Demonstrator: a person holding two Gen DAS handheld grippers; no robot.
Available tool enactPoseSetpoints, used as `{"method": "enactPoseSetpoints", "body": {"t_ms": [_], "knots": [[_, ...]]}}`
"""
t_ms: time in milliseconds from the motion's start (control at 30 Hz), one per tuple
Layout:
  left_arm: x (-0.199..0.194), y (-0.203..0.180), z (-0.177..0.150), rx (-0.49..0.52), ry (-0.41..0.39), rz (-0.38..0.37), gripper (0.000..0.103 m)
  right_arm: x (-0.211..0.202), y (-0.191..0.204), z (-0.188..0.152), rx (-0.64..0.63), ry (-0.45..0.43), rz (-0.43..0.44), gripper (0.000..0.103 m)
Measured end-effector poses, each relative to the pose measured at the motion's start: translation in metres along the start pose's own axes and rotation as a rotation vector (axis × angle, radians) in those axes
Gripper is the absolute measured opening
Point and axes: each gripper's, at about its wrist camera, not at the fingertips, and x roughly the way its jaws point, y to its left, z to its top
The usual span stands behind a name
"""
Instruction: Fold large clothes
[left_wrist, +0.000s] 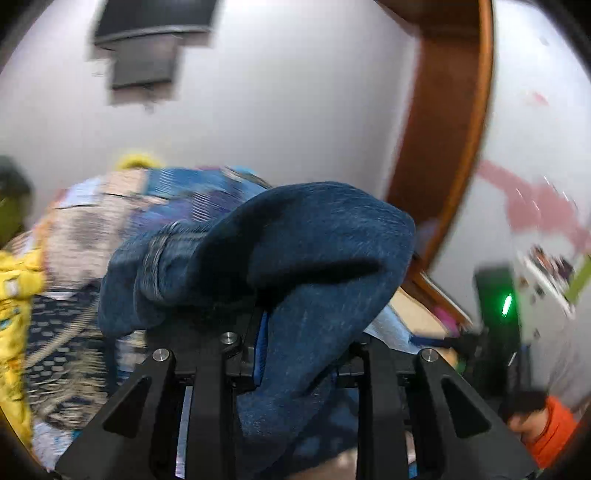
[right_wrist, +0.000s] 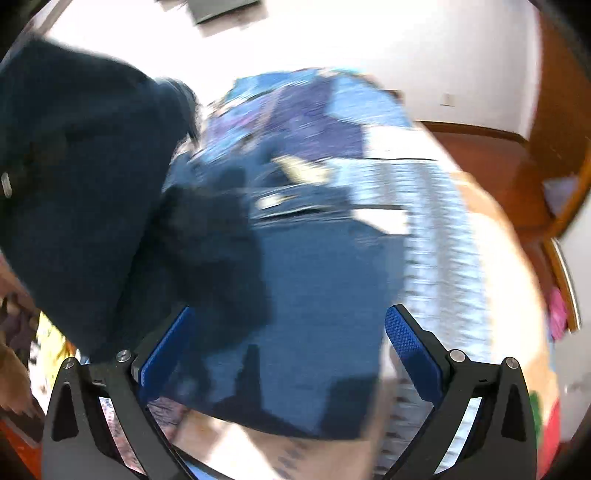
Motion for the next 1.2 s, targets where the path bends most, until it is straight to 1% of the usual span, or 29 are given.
{"method": "enactPoseSetpoints", "body": {"t_ms": [33, 67, 133, 233, 300, 367, 433, 500, 633, 667, 700, 733, 800, 867, 933, 1000, 1067, 1133, 1200], "knots": [[0.013, -0.011, -0.004, 0.007, 0.037, -0.033, 0.024, -0.009, -0.016, -0.001, 0.024, -0.017, -0.028, 0.102], [0.028, -0.022, -0.01, 0.014, 0.095, -0.07, 0.024, -0.014, -0.026, -0.001, 0.041, -0.029, -0.051, 0.102], [0.055, -0.041, -0.024, 0.033, 0.209, -0.11, 0.024, -0.027, -0.049, -0.003, 0.07, -0.048, -0.105, 0.102], [0.079, -0.058, -0.046, 0.067, 0.313, -0.126, 0.024, -0.038, -0.071, -0.003, 0.097, -0.049, -0.154, 0.102], [0.088, -0.062, -0.061, 0.064, 0.353, -0.152, 0.024, -0.045, -0.077, -0.003, 0.098, -0.062, -0.168, 0.102], [0.092, -0.069, -0.073, 0.114, 0.39, -0.15, 0.024, -0.056, -0.078, -0.007, 0.094, -0.071, -0.176, 0.102], [0.089, -0.071, -0.076, 0.156, 0.392, -0.131, 0.025, -0.063, -0.074, -0.008, 0.086, -0.084, -0.177, 0.102], [0.084, -0.071, -0.074, 0.184, 0.393, -0.109, 0.028, -0.066, -0.069, -0.007, 0.064, -0.094, -0.169, 0.102], [0.064, -0.071, -0.07, 0.202, 0.414, -0.078, 0.035, -0.069, -0.054, -0.003, 0.002, -0.117, -0.152, 0.102], [0.057, -0.074, -0.069, 0.2, 0.412, -0.086, 0.041, -0.072, -0.052, -0.005, -0.008, -0.122, -0.146, 0.102], [0.051, -0.072, -0.069, 0.196, 0.409, -0.094, 0.05, -0.074, -0.046, -0.004, -0.022, -0.13, -0.136, 0.102], [0.044, -0.072, -0.07, 0.192, 0.405, -0.094, 0.056, -0.075, -0.043, -0.004, -0.032, -0.137, -0.126, 0.102], [0.029, -0.066, -0.07, 0.18, 0.379, -0.106, 0.081, -0.076, -0.036, -0.003, -0.047, -0.146, -0.104, 0.102], [0.014, -0.057, -0.065, 0.16, 0.334, -0.092, 0.086, -0.075, -0.029, -0.003, -0.058, -0.152, -0.071, 0.102], [0.001, -0.048, -0.06, 0.135, 0.307, -0.08, 0.087, -0.07, -0.022, -0.003, -0.067, -0.147, -0.053, 0.102], [-0.011, -0.031, -0.054, 0.101, 0.276, -0.031, 0.088, -0.062, -0.016, -0.003, -0.072, -0.131, -0.048, 0.102], [-0.015, -0.004, -0.05, 0.07, 0.25, 0.058, 0.092, -0.052, -0.01, -0.003, -0.076, -0.1, -0.031, 0.102], [-0.016, 0.018, -0.05, 0.04, 0.247, 0.135, 0.092, -0.04, -0.003, -0.002, -0.095, -0.067, -0.005, 0.102], [-0.008, 0.046, -0.051, -0.013, 0.268, 0.198, 0.092, -0.027, 0.006, 0.002, -0.135, -0.037, 0.013, 0.102]]}}
